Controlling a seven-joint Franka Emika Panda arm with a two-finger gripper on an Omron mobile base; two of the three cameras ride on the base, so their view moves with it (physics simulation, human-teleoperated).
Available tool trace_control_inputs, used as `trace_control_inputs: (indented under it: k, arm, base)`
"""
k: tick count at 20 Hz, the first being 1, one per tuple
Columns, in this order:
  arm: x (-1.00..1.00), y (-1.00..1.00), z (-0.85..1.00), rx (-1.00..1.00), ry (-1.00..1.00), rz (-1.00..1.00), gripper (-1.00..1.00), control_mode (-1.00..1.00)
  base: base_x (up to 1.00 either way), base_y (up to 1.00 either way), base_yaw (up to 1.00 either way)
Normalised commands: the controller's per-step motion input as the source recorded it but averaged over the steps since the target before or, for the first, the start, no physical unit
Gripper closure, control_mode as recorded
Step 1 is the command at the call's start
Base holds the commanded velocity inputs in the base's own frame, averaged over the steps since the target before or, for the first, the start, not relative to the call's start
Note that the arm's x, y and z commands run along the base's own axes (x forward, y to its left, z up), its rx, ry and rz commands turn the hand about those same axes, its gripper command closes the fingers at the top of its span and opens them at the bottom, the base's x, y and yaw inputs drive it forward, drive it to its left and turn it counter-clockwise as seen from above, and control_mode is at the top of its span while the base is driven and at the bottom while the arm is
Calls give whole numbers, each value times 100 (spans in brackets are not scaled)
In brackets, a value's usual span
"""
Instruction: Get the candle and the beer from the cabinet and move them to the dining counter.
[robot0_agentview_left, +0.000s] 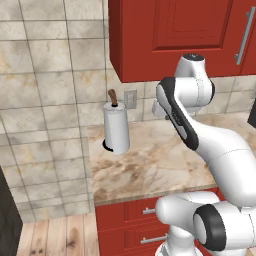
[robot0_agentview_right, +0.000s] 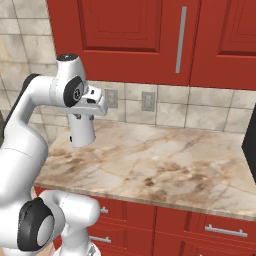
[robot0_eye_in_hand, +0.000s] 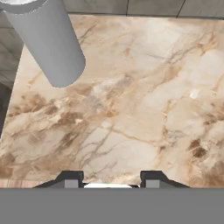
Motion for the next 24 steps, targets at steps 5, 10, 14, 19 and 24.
trace_control_inputs:
  k: [5,10,14,19,24]
  arm:
    - [0,-5,5,0,-10,0,-100,-100]
    - [-8,-27,26,0,-21,0,-100,-100]
    - [-18,-41,25,0,-23,-4,-100,-100]
    - [-12,-43,23,0,-21,-4,-100,-100]
    - [-8,-31,15,-2,-19,-4,-100,-100]
  base:
    - [0,0,0]
    - [0,0,0]
    - [0,0,0]
    - [0,0,0]
    - [0,0,0]
